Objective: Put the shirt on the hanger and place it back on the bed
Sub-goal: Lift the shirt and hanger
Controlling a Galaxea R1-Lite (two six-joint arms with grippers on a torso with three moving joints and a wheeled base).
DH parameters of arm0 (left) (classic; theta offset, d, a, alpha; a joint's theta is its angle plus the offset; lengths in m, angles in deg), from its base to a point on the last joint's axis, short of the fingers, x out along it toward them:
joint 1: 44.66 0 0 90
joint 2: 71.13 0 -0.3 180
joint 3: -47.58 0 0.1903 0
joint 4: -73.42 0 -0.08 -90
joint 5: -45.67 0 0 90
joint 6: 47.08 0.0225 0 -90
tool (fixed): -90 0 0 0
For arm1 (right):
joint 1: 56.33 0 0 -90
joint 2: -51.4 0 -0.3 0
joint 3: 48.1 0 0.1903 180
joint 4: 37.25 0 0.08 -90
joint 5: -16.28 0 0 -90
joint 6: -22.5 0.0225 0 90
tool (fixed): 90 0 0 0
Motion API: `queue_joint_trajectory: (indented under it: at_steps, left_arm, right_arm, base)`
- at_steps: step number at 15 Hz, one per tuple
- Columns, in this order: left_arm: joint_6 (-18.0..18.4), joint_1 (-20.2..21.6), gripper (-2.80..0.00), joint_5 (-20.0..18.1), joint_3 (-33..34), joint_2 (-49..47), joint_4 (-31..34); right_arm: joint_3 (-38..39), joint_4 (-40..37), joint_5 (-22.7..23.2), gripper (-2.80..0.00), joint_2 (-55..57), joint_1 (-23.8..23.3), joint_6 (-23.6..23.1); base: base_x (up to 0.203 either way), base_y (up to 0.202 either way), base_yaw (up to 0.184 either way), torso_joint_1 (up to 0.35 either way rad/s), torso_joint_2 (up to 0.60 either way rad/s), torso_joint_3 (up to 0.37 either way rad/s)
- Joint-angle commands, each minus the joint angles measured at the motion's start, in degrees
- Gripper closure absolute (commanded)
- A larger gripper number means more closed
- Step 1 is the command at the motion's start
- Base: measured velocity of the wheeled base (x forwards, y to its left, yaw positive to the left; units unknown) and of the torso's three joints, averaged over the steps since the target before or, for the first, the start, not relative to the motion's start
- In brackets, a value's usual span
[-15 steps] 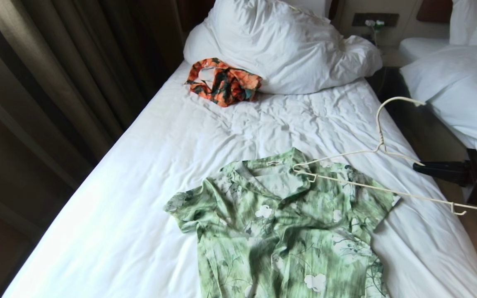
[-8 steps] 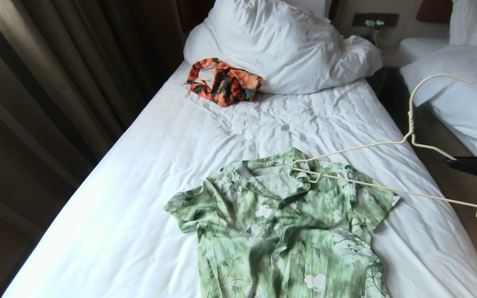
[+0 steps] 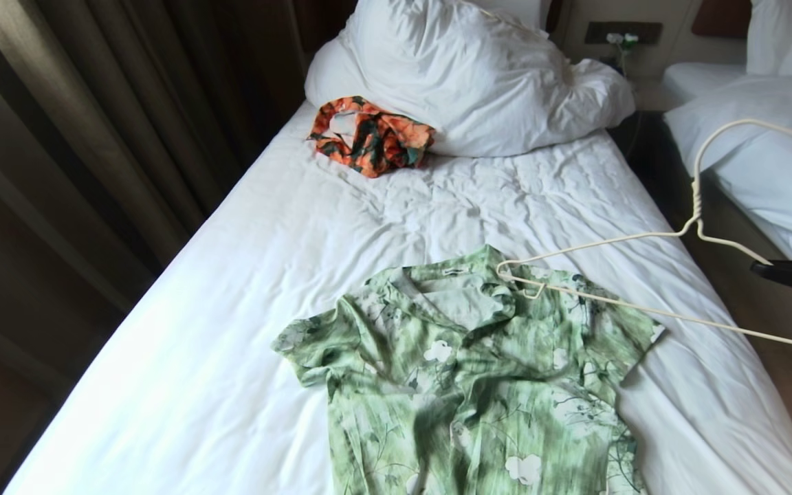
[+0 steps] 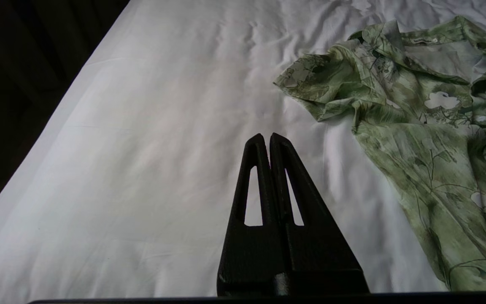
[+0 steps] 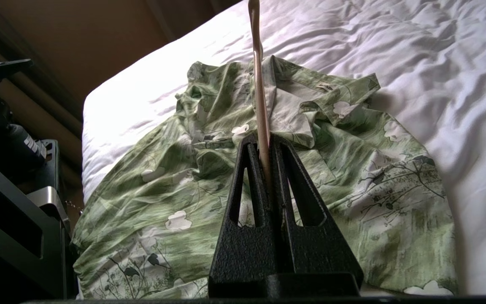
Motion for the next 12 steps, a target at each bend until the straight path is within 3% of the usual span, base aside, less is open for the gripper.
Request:
queue_joint_trajectory:
  at_steps: [1, 12]
  left_arm:
    - [-0.05, 0.01, 0.00, 0.05, 0.09, -0.07, -0.02]
    - [0.87, 0.01, 0.00, -0.26, 0.09, -0.07, 0.23]
  right_arm:
    - [-0.31, 0.28, 0.48, 0.00, 0.65, 0.34, 1.30]
    - [-4.33, 0.27, 0.48, 0.00, 5.37, 10.03, 2.36]
  base:
    - [0.000, 0.000, 0.000, 0.000, 0.00, 0.000]
    - [0.000, 0.000, 0.000, 0.000, 0.00, 0.000]
